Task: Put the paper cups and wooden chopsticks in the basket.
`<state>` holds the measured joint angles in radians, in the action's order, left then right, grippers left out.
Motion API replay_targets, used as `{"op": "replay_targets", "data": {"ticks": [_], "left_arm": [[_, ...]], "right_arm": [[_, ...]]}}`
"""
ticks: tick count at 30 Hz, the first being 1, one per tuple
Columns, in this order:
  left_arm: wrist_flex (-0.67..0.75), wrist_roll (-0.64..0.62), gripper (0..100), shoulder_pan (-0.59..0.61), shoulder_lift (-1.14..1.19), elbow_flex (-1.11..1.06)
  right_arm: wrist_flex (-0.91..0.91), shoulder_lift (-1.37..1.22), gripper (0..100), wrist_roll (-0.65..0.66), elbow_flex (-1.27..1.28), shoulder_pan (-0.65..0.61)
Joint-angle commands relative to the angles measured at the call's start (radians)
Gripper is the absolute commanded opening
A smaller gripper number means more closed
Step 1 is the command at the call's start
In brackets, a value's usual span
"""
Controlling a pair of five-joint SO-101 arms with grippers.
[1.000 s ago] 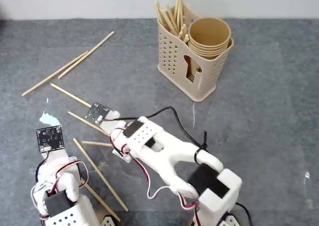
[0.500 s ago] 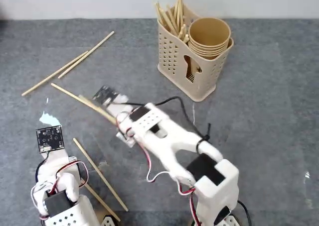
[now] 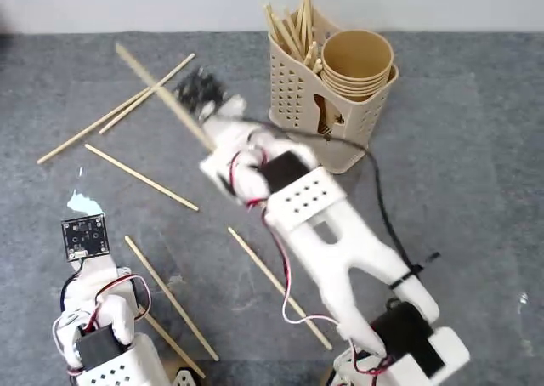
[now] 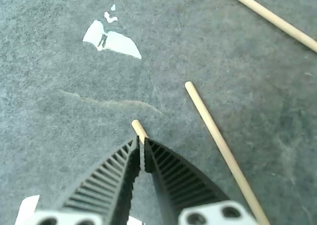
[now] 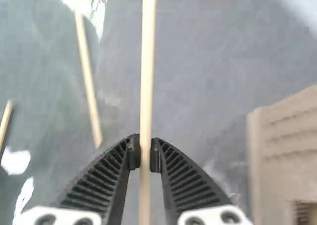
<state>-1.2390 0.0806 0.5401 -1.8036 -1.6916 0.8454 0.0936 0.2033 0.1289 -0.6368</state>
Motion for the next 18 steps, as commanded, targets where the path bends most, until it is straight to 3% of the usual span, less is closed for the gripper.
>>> {"op": "replay_targets", "data": {"ticks": [1,4,18], "left_arm": [[-0.003,0.003,1,-0.005,-0.017,0.008],[-0.003,0.003,1,-0.005,-0.017,0.008],[-0.003,0.003,1,-0.005,-0.017,0.008]], "right_arm": [[-0.013,0.068,0.7,-0.014,-0.189,0.067],[-0.104,0.068,0.7,-0.014,-0.261,0.117],[-0.880,-0.073,0.7,-0.009,-0.172,0.294]]}}
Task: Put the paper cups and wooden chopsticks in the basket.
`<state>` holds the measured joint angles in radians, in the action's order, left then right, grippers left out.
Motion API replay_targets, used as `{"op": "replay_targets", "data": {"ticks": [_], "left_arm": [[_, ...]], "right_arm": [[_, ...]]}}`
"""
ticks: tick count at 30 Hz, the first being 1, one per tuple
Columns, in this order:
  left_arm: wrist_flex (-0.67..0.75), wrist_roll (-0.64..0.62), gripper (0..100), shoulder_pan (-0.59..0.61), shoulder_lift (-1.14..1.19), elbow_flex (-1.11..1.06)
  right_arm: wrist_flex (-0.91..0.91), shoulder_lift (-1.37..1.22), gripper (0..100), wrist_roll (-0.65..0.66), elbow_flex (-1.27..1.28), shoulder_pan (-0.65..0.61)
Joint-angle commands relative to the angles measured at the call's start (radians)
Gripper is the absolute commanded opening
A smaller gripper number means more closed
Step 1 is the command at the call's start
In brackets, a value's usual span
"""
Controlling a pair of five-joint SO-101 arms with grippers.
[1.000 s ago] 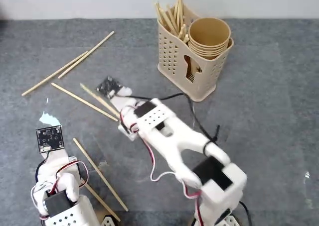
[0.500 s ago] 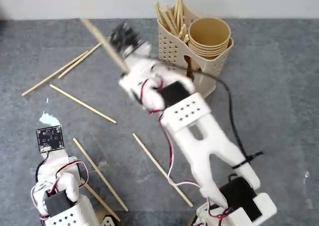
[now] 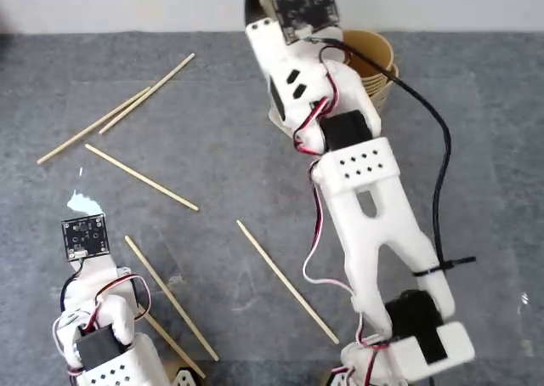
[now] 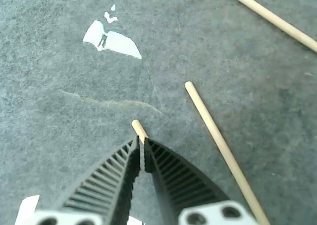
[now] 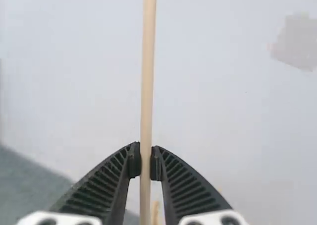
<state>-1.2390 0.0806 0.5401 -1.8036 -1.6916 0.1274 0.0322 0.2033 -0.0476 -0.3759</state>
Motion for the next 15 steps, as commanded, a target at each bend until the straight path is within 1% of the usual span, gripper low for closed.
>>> {"op": "replay_targets", "data": {"ticks": [1,10,15], "left_arm": [[-0.003,0.003,1,-0.005,-0.017,0.008],[-0.003,0.003,1,-0.005,-0.017,0.008],[-0.003,0.003,1,-0.005,-0.017,0.008]], "right_arm": [[-0.209,-0.028,0.7,-0.008,0.015,0.041],[-0.456,-0.188,0.7,-0.011,0.037,0.125],[-0.481,-0.226,0.9,-0.011,0.094,0.134]]}}
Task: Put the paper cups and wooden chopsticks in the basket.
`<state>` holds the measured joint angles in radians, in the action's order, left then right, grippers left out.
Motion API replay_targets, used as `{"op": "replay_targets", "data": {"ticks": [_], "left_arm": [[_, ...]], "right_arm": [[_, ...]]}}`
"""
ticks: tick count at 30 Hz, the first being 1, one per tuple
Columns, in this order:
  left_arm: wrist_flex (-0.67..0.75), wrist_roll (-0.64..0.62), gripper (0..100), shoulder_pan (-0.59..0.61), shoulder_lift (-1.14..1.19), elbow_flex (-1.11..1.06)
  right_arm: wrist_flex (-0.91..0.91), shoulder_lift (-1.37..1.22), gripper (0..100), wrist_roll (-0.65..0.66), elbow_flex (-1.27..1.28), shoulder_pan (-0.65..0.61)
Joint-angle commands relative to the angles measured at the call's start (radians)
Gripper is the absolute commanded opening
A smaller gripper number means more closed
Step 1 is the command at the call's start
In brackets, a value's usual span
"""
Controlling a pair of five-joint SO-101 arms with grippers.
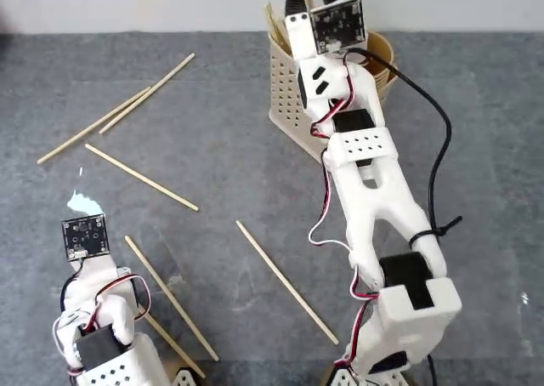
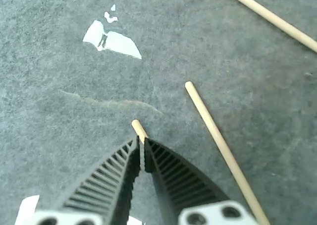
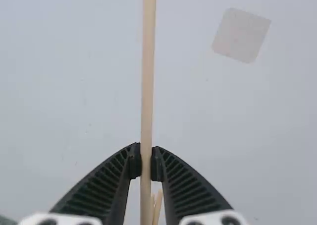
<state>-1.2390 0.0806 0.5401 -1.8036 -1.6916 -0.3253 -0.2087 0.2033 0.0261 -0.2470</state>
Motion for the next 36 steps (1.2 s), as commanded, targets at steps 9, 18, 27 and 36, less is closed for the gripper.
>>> {"op": "replay_targets", "data": {"ticks": [9,18,27,36], "left_arm": [[-0.003,0.003,1,-0.005,-0.017,0.008],[-0.003,0.003,1,-0.005,-0.017,0.008],[-0.003,0.003,1,-0.005,-0.017,0.008],[-0.003,0.003,1,-0.005,-0.017,0.008]], "right_arm": [[-0.022,0.085,18.0,-0.009,0.158,0.001],[0.193,0.291,14.0,-0.068,0.173,-0.019],[0.760,0.579,13.7,-0.141,0.173,-0.142],[1.187,0.661,13.7,-0.144,0.180,-0.266]]}}
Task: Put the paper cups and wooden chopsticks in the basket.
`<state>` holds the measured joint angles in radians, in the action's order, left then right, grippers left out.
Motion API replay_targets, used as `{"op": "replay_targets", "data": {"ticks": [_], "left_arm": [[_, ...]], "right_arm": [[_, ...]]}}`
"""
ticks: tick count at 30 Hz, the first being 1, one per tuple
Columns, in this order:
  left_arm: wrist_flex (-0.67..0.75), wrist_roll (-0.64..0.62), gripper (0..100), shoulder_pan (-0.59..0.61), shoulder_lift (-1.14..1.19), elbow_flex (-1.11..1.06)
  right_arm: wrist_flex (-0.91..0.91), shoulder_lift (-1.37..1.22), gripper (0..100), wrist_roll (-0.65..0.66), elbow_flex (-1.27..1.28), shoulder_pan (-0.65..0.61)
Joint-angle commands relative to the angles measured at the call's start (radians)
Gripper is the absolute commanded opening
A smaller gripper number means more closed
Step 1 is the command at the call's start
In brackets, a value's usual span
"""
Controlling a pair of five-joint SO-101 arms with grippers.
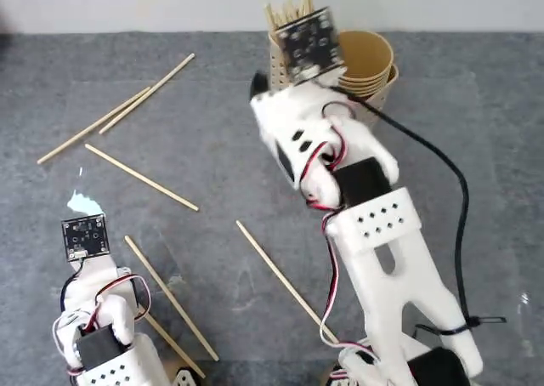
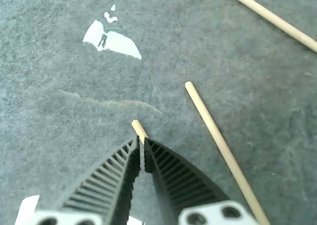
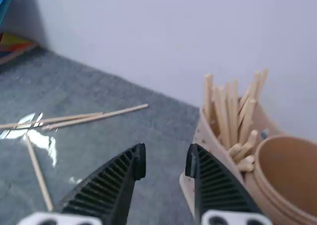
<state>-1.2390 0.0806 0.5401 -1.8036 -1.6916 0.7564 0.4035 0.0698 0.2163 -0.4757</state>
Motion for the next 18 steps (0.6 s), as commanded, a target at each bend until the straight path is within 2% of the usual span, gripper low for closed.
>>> {"op": "replay_targets", "data": {"ticks": [1,7,18], "left_arm": [[-0.003,0.003,1,-0.005,-0.017,0.008],[-0.003,0.003,1,-0.005,-0.017,0.008],[-0.003,0.003,1,-0.005,-0.017,0.008]], "right_arm": [[0.150,0.047,13.7,-0.011,-0.009,-0.056],[0.309,0.024,13.8,-0.005,0.078,-0.180],[0.323,0.019,13.9,-0.006,0.293,-0.174]]}}
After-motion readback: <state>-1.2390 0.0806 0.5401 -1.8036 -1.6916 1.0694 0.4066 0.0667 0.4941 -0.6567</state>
